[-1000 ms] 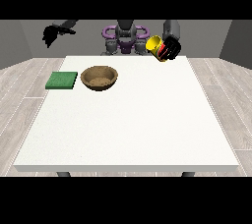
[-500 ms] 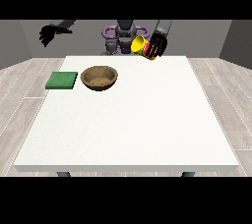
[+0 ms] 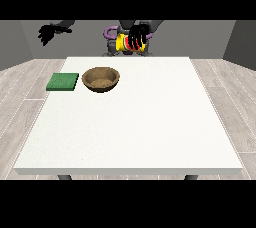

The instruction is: Pick the cup and pour the ball into the bowl, then pick the bowl and place it on the pad

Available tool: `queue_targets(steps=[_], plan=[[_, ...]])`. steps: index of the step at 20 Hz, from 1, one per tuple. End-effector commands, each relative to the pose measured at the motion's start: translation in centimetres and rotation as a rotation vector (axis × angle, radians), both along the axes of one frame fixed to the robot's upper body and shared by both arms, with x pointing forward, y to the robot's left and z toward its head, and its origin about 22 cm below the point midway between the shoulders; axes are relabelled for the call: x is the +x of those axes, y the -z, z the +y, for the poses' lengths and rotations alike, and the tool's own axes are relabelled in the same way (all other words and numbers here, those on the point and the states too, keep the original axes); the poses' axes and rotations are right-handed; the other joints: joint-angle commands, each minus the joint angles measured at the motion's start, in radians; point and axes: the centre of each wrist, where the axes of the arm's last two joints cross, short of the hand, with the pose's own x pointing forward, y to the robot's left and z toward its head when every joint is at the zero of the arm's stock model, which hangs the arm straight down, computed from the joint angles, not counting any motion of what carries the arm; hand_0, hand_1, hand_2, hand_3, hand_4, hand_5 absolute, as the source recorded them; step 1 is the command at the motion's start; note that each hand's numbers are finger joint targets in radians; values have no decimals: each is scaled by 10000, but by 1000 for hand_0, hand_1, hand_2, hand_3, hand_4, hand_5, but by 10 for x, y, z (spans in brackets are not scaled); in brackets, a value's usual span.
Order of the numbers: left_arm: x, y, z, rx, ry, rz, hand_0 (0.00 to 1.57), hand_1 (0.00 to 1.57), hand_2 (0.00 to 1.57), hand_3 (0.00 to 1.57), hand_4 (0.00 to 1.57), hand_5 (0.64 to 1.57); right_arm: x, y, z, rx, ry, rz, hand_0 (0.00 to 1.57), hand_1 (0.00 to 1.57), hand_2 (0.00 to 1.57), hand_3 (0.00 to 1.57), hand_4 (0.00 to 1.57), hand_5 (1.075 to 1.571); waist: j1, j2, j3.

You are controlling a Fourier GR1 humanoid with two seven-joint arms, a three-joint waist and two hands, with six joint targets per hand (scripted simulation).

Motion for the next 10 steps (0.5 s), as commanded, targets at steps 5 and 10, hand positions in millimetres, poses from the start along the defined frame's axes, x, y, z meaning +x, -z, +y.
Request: queue_targets(steps=[5,10], plan=[[-14,17,-50,5447,975,-653,1536,1536,1571,1571,1571,1124,11,6,23,178,-726,-106,0,0,0,0,0,1570,-603,195,1],[-26,35,-55,7690,1593,-760,1479,1479,1571,1571,1474,1234,-5,7,-6,68,-302,263,0,0,0,0,0,1571,-140,-208,-13]])
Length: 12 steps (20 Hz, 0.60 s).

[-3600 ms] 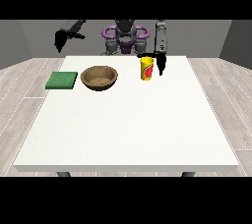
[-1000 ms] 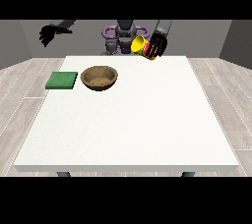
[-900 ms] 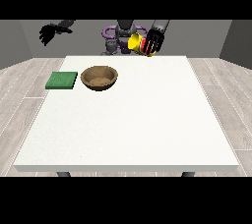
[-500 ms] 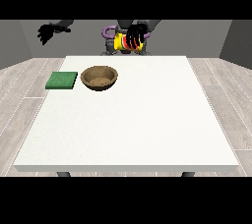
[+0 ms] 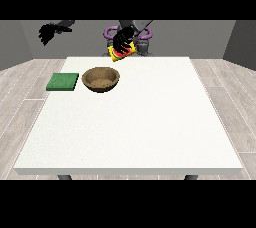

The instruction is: Pick the cup and pour the ball into the bowl, then pick the bowl and place it on the pad

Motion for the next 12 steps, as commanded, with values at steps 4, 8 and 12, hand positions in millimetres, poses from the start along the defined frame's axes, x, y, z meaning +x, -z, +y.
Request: queue_targets(steps=[4,8,12], plan=[[-13,-2,-35,2439,692,-215,1449,1449,1571,1571,1529,1137,-9,4,-12,120,150,259,0,0,0,0,0,1571,152,-332,-12],[-21,2,-40,2411,1149,121,1446,1446,1571,1571,1529,1134,7,10,19,115,520,934,0,0,0,0,0,1569,760,-431,-17],[1,-34,-11,-3887,-491,91,1499,1499,1571,1571,1571,1092,-4,10,-1,183,1130,876,0,0,0,0,225,1565,1341,-77,-90]])
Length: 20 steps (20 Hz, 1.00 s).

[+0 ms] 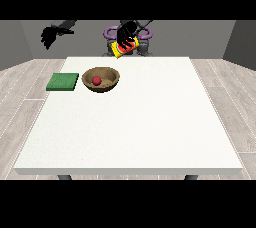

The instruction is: Pick the cup and pour the ball into the bowl, then pick the bowl and place it on the pad

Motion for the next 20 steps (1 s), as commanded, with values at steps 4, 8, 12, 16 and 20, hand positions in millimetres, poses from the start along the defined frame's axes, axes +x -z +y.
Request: queue_targets(steps=[4,8,12,16,20], plan=[[12,-21,42,-8601,-2246,717,1236,1236,1543,1425,1513,1196,-10,7,-4,175,747,107,0,0,0,0,225,1565,934,291,-86],[-5,-3,55,-13427,-3168,1343,558,558,0,0,891,1502,4,2,13,375,592,-469,0,0,0,0,364,1568,967,1236,-195],[-18,0,74,-16866,-2821,2171,0,0,0,0,0,1550,31,-16,39,428,314,-1133,0,0,0,0,303,1568,688,1990,-205],[-42,7,81,-18870,-704,3695,0,0,0,0,0,1563,37,-8,59,441,1105,-1053,0,0,0,0,252,1571,1423,2155,-86],[-47,12,93,-19348,1201,4570,0,0,0,0,0,1565,51,-9,90,675,1586,-1282,0,0,0,0,295,1570,2032,2770,1]])
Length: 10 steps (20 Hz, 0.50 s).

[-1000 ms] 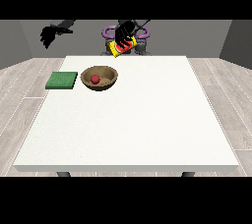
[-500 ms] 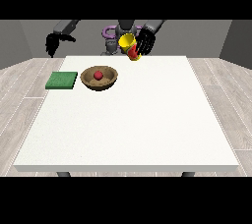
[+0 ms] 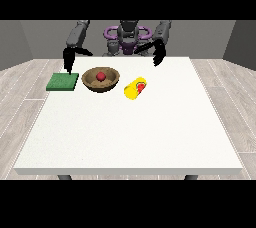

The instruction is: Pick the cup and pour the ball into the bowl, then pick the bowl and place it on the pad

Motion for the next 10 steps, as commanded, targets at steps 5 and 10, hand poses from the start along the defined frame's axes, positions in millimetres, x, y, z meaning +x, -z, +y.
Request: queue_targets(steps=[5,10], plan=[[-15,17,45,-1740,1433,-216,0,0,0,0,0,1563,13,17,28,327,656,418,0,0,0,0,327,1570,468,116,92],[-16,14,75,-1583,1242,-648,0,0,0,0,0,1565,30,18,29,488,966,212,0,0,0,0,259,1567,464,338,95]])
